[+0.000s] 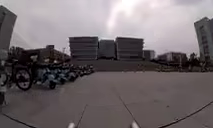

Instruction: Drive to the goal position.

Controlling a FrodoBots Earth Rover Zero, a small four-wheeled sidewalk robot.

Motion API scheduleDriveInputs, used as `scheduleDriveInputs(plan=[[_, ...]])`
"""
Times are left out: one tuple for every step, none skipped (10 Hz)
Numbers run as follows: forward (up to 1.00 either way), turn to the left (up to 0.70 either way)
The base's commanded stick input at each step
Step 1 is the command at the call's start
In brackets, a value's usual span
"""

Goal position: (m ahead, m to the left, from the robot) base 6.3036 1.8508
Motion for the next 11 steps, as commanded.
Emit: scheduleDriveInputs(plan=[[0.7, 0.0], [0.7, 0.0], [0.7, 0.0], [0.7, 0.0], [0.7, 0.0], [0.7, 0.0], [0.7, 0.0], [0.7, 0.0], [0.7, 0.0], [0.7, 0.0], [0.7, 0.0]])
